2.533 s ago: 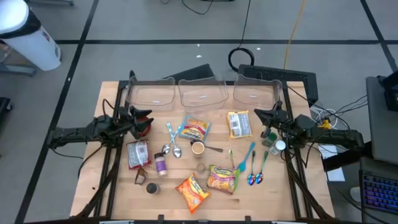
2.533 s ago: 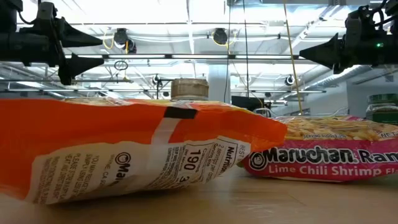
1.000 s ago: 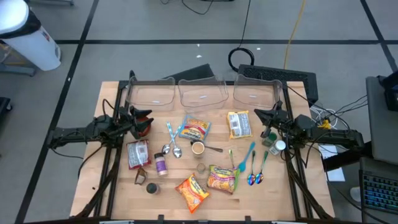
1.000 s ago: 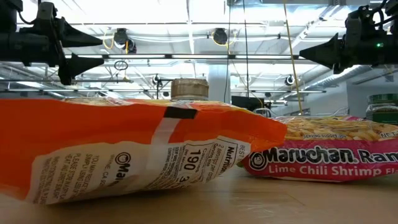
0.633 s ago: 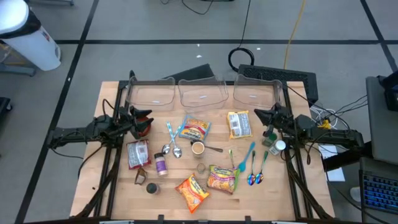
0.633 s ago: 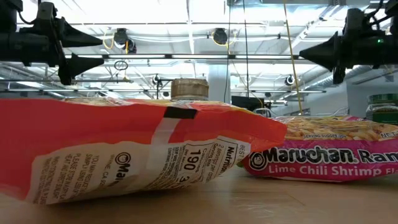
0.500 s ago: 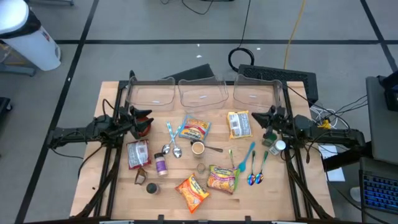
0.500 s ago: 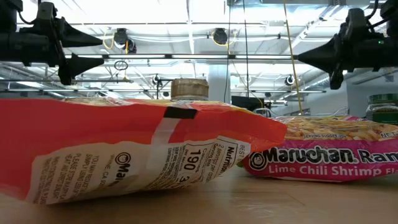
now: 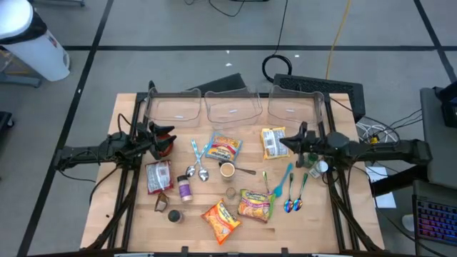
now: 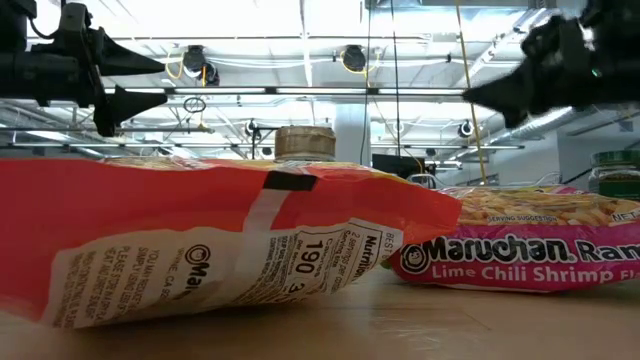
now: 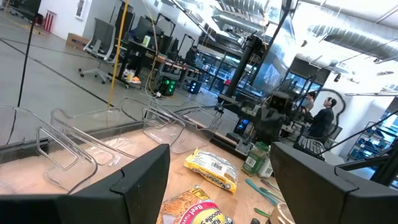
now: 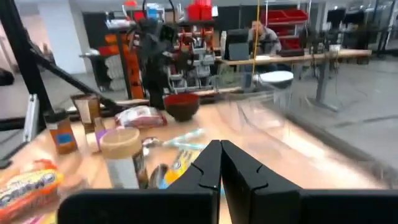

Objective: Pick & Place Food Item
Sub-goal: Put the gold seasoning bottle into the left transparent bin

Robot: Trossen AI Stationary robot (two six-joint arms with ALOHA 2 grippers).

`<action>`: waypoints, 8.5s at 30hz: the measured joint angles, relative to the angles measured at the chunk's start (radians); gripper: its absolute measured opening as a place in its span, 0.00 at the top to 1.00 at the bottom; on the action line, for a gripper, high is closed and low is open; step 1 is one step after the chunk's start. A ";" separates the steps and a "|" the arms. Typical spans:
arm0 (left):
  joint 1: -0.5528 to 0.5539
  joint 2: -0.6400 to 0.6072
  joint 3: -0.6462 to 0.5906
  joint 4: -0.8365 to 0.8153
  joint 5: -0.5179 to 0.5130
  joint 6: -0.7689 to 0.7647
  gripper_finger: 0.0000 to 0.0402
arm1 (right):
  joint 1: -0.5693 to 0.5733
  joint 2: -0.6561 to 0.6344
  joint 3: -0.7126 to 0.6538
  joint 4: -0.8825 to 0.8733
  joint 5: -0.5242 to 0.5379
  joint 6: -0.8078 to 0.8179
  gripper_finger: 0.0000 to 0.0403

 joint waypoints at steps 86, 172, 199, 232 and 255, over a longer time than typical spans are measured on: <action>0.000 0.599 0.693 -0.637 0.086 0.019 0.30 | -0.123 0.505 0.303 0.477 0.008 0.586 1.00; -0.159 1.329 1.137 -0.548 0.270 0.177 0.30 | -0.128 0.545 0.636 -0.370 -0.152 0.118 0.54; -0.235 1.665 1.463 -0.911 0.267 0.260 0.30 | -0.126 0.545 0.635 -0.438 -0.156 0.123 0.54; -0.123 1.670 1.464 -0.862 0.374 0.238 0.63 | -0.126 0.544 0.635 -0.519 -0.148 0.110 0.55; -0.085 1.671 1.464 -0.821 0.453 0.213 0.32 | -0.131 0.544 0.635 -0.522 -0.145 0.089 0.55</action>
